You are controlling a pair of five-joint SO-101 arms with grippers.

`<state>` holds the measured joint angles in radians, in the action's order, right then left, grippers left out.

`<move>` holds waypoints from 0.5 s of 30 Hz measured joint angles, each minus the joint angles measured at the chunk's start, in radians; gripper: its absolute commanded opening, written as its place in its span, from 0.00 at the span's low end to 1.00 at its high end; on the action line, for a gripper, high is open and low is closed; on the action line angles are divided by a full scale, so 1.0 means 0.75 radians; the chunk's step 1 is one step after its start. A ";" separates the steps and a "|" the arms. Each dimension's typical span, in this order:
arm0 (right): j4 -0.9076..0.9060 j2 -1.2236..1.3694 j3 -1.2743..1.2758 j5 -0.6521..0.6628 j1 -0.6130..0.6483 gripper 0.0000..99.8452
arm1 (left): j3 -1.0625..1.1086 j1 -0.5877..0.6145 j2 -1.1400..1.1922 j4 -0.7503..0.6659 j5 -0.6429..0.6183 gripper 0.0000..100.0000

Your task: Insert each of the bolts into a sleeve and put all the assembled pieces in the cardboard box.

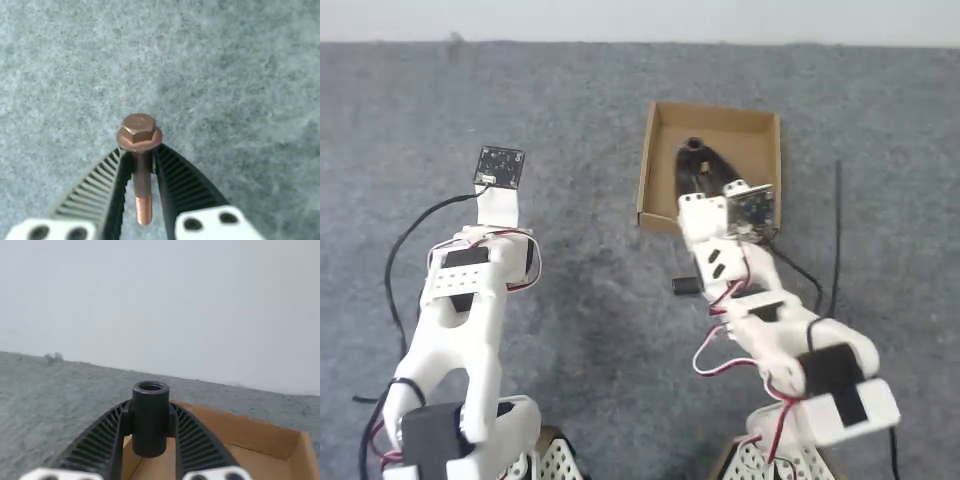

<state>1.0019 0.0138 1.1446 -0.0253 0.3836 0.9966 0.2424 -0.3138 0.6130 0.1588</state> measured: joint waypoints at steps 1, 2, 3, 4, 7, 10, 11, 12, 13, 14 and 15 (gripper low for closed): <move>0.000 0.025 0.000 0.000 0.027 0.01 | 0.000 0.000 0.000 0.000 0.000 0.01; 0.002 0.045 0.000 0.018 0.053 0.01 | 0.000 0.000 0.000 0.000 0.000 0.01; 0.008 0.065 0.000 0.049 0.082 0.01 | 0.000 0.000 0.000 0.000 0.000 0.01; 0.010 0.082 0.000 0.082 0.110 0.01 | 0.000 0.000 0.000 0.000 0.000 0.01; 0.012 0.106 0.000 0.155 0.203 0.01 | 0.000 0.000 0.000 0.000 0.000 0.01; 0.012 0.106 0.004 0.178 0.245 0.01 | 0.000 0.000 0.000 0.000 0.000 0.01; 0.020 0.106 0.020 0.180 0.256 0.01 | 0.000 0.000 0.000 0.000 0.000 0.01; 0.039 0.106 0.041 0.182 0.270 0.01 | 0.000 0.000 0.000 0.000 0.000 0.01; 0.070 0.106 0.068 0.182 0.280 0.01 | 0.000 0.000 0.000 0.000 0.000 0.01; 0.104 0.106 0.092 0.182 0.288 0.01 | 0.000 0.000 0.000 0.000 0.000 0.01; 0.145 0.106 0.121 0.182 0.297 0.01 | 0.000 0.000 0.000 0.000 0.000 0.01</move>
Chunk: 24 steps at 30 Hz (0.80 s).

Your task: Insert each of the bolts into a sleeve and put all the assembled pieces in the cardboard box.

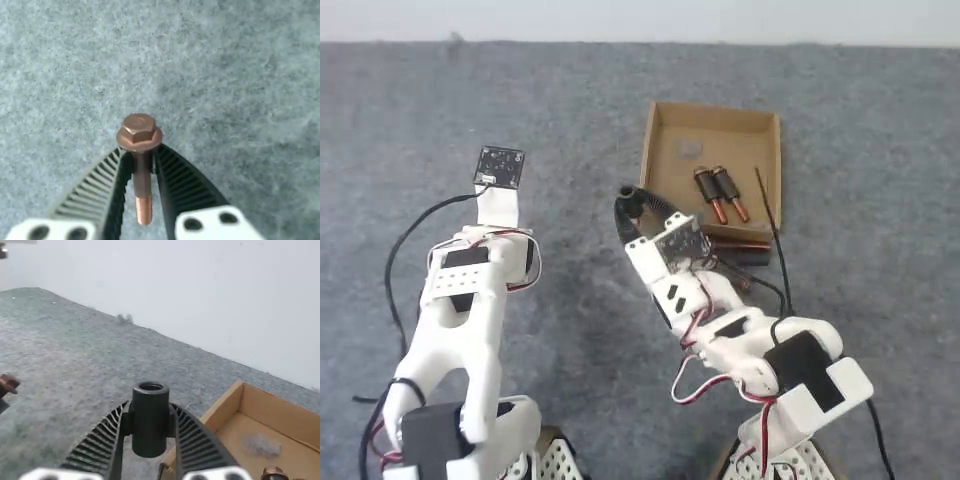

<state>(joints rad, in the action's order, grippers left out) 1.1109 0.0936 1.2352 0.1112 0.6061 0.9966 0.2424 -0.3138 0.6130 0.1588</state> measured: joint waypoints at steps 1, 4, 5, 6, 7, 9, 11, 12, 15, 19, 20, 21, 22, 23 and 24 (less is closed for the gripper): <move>0.037 0.000 0.027 0.002 0.006 0.01 | 0.000 0.000 0.000 0.000 0.000 0.01; 0.125 0.000 0.102 0.002 0.020 0.01 | 0.000 0.000 0.000 0.000 0.000 0.01; 0.149 0.000 0.131 0.004 0.023 0.01 | 0.000 0.000 0.000 0.000 0.000 0.01; 0.176 0.000 0.153 0.004 0.023 0.01 | 0.000 0.000 0.000 0.000 0.000 0.01; 0.205 0.000 0.182 0.004 0.023 0.01 | 0.000 0.000 0.000 0.000 0.000 0.01; 0.270 0.000 0.235 0.004 0.023 0.01 | 0.000 0.000 0.000 0.000 0.000 0.01; 0.344 0.000 0.297 0.004 0.023 0.01 | 0.000 0.000 0.000 -0.008 0.000 0.01; 0.381 0.000 0.327 0.004 0.023 0.01 | 0.000 0.000 0.000 -0.018 0.000 0.01; 0.509 0.000 0.428 0.004 0.023 0.01 | 0.000 0.000 0.000 -0.033 0.000 0.01; 0.667 -0.002 0.546 0.004 0.023 0.01 | 0.000 0.000 0.000 -0.037 0.000 0.01; 0.683 -0.002 0.548 0.004 0.023 0.01 | 0.000 0.000 0.000 -0.037 0.000 0.01; 0.687 -0.004 0.552 0.004 0.023 0.01 | 0.000 0.000 0.000 -0.037 0.000 0.01; 0.687 -0.004 0.552 0.004 0.020 0.01 | 0.000 0.000 0.000 -0.037 0.000 0.01; 0.687 -0.004 0.552 0.004 0.012 0.01 | 0.000 0.000 0.000 -0.037 0.000 0.01; 0.687 -0.004 0.552 0.004 0.008 0.01 | 0.000 0.000 0.000 -0.037 0.000 0.01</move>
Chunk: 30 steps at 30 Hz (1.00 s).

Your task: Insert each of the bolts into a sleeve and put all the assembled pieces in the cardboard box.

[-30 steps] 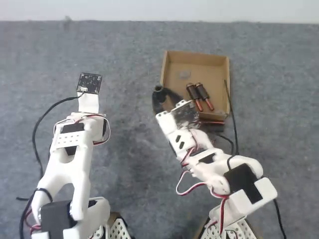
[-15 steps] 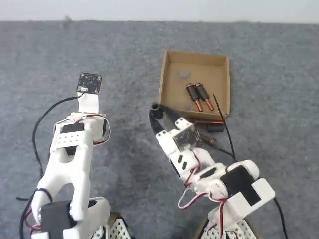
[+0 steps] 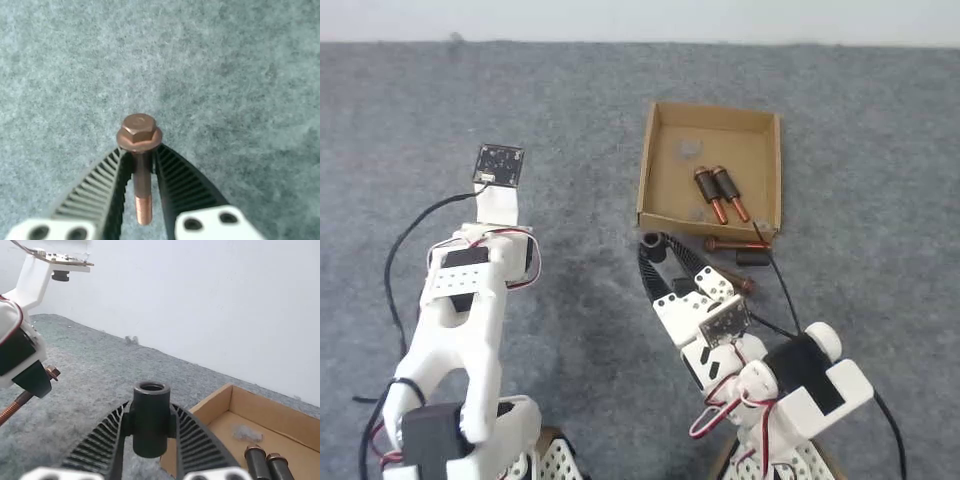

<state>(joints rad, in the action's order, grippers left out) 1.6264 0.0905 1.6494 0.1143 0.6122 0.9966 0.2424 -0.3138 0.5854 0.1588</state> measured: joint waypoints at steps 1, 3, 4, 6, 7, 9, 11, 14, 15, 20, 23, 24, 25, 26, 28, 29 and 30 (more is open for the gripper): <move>0.000 0.000 0.000 0.000 0.000 0.01 | 0.000 0.000 0.000 0.000 0.000 0.01; 0.000 0.000 0.000 -0.004 0.000 0.01 | 0.000 0.000 0.000 -0.006 0.000 0.01; 0.000 0.000 0.000 -0.027 0.000 0.01 | 0.000 -0.002 0.000 -0.023 0.000 0.01; 0.000 0.000 0.000 -0.074 0.000 0.01 | 0.000 -0.018 0.000 -0.049 0.000 0.01; 0.000 0.000 0.000 -0.090 0.000 0.01 | 0.000 -0.029 -0.004 -0.053 0.000 0.01; 0.000 0.000 0.000 -0.104 0.000 0.01 | 0.002 -0.055 -0.020 -0.078 -0.014 0.01; 0.000 0.000 0.000 -0.113 0.000 0.01 | 0.012 -0.090 -0.061 -0.137 -0.080 0.01; 0.000 0.000 0.000 -0.115 0.000 0.01 | 0.070 -0.155 -0.155 -0.239 -0.188 0.01; 0.000 0.000 0.000 -0.117 0.000 0.01 | 0.090 -0.182 -0.188 -0.276 -0.215 0.01; 0.000 0.008 0.000 -0.117 0.000 0.01 | 0.241 -0.346 -0.352 -0.507 -0.282 0.01; 0.000 0.008 0.000 -0.117 0.000 0.01 | 0.340 -0.413 -0.438 -0.677 -0.336 0.01; 0.000 0.008 0.000 -0.117 0.000 0.01 | 0.362 -0.432 -0.466 -0.728 -0.358 0.01; 0.000 0.008 0.000 -0.117 -0.002 0.01 | 0.385 -0.450 -0.497 -0.773 -0.368 0.01; 0.000 0.008 0.000 -0.117 -0.002 0.01 | 0.401 -0.468 -0.530 -0.808 -0.387 0.01; 0.000 0.008 0.000 -0.117 -0.002 0.01 | 0.419 -0.505 -0.593 -0.839 -0.421 0.01; 0.000 0.008 0.000 -0.117 -0.002 0.01 | 0.426 -0.524 -0.626 -0.845 -0.440 0.01; 0.000 0.008 0.000 -0.117 -0.002 0.01 | 0.426 -0.538 -0.657 -0.849 -0.452 0.01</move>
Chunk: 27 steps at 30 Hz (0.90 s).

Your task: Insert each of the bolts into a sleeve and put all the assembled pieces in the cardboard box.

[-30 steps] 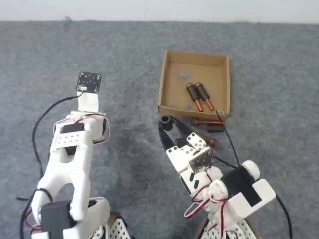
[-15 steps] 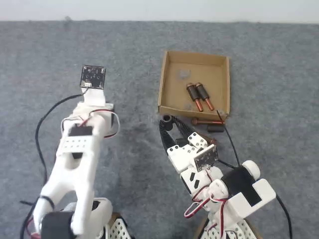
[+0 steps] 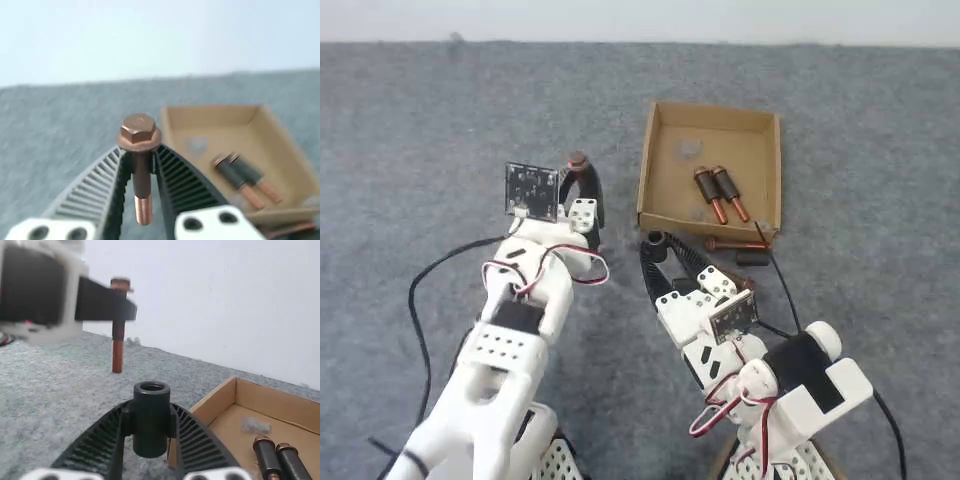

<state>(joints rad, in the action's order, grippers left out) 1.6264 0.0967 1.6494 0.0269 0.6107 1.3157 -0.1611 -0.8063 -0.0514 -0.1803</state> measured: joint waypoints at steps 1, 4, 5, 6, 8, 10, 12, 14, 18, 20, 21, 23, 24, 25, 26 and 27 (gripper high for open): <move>0.000 0.000 0.000 0.000 0.000 0.01 | 0.000 -0.012 -0.031 -0.002 -0.010 0.01; 0.000 0.000 0.000 0.000 0.000 0.01 | 0.000 -0.043 -0.110 0.002 -0.020 0.01; 0.000 0.000 0.000 0.000 0.000 0.01 | 0.000 -0.055 -0.135 0.025 -0.020 0.01; 0.000 0.000 0.000 0.000 0.000 0.01 | 0.000 -0.070 -0.158 0.053 -0.020 0.01; 0.000 0.000 0.000 0.000 0.000 0.01 | 0.000 -0.108 -0.200 0.137 -0.020 0.01; 0.000 0.000 0.000 0.000 0.000 0.01 | 0.000 -0.162 -0.252 0.221 -0.023 0.01; 0.000 0.000 0.000 0.000 0.000 0.01 | 0.000 -0.215 -0.307 0.301 -0.023 0.01; 0.000 0.000 0.000 0.000 0.000 0.01 | 0.000 -0.250 -0.370 0.378 -0.023 0.01; 0.000 0.000 0.000 -0.004 0.000 0.01 | 0.000 -0.291 -0.493 0.518 -0.045 0.01; 0.000 0.000 0.000 -0.004 0.000 0.01 | 0.000 -0.295 -0.542 0.550 -0.117 0.01; 0.000 0.000 0.000 -0.004 0.000 0.01 | 0.000 -0.295 -0.559 0.554 -0.160 0.01; 0.000 0.000 0.000 -0.004 0.000 0.01 | 0.000 -0.295 -0.583 0.556 -0.217 0.01; 0.000 0.000 0.000 -0.004 0.000 0.01 | 0.000 -0.299 -0.589 0.559 -0.231 0.01; 0.000 0.000 0.000 -0.004 0.000 0.01 | 0.000 -0.301 -0.589 0.559 -0.235 0.01; 0.000 0.000 0.000 -0.004 0.000 0.01 | 0.000 -0.305 -0.589 0.559 -0.233 0.01; 0.000 0.000 0.000 -0.004 0.000 0.01 | 0.000 -0.311 -0.589 0.559 -0.235 0.01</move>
<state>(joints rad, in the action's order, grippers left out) 1.6264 0.0967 1.6494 0.0238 0.6107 1.3157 -0.3943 -1.2482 0.3675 -0.3567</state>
